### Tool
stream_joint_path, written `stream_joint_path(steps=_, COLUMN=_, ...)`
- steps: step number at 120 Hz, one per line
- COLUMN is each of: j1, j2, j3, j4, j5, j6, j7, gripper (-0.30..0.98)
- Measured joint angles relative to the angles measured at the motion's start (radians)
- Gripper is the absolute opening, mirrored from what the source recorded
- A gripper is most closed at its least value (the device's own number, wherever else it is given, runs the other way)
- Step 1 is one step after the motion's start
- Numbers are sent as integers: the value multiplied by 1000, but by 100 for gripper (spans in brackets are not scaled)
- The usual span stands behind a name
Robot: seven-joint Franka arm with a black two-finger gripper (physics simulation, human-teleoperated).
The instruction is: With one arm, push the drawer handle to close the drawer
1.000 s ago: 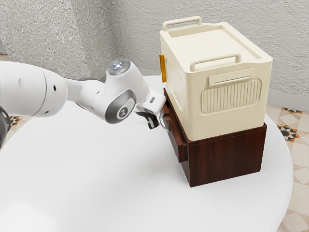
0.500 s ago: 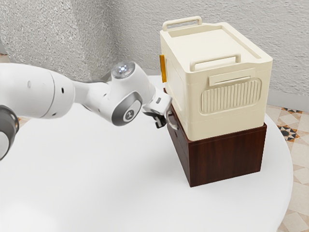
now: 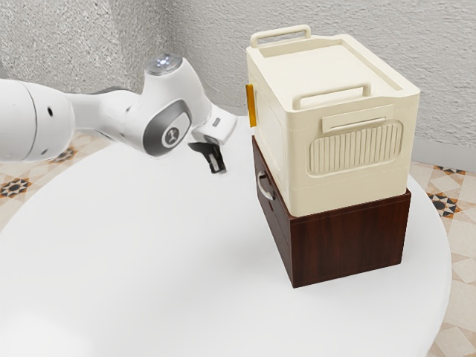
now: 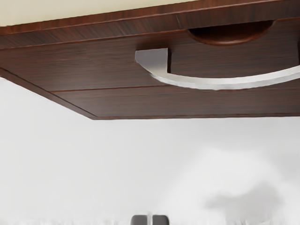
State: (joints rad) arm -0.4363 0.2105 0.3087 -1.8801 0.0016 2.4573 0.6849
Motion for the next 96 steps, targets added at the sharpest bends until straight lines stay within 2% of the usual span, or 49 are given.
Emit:
stream_joint_path(steps=19, j1=1, j2=-36, j3=52, j4=76, j5=8, j6=-128, j7=-1, gripper=-9)
stream_joint_path(steps=41, j1=2, j2=-53, j3=73, j4=208, j5=40, j6=-322, j7=-32, gripper=31)
stream_joint_path(steps=58, j1=2, j2=-63, j3=73, j4=265, j5=48, j6=-473, j7=-102, gripper=49)
stream_joint_path(steps=77, j1=-1, j2=-103, j3=70, j4=277, j5=53, j6=-610, j7=-192, gripper=59)
stream_joint_path(steps=96, j1=-2, j2=-107, j3=69, j4=277, j5=60, j6=-681, j7=-269, gripper=64)
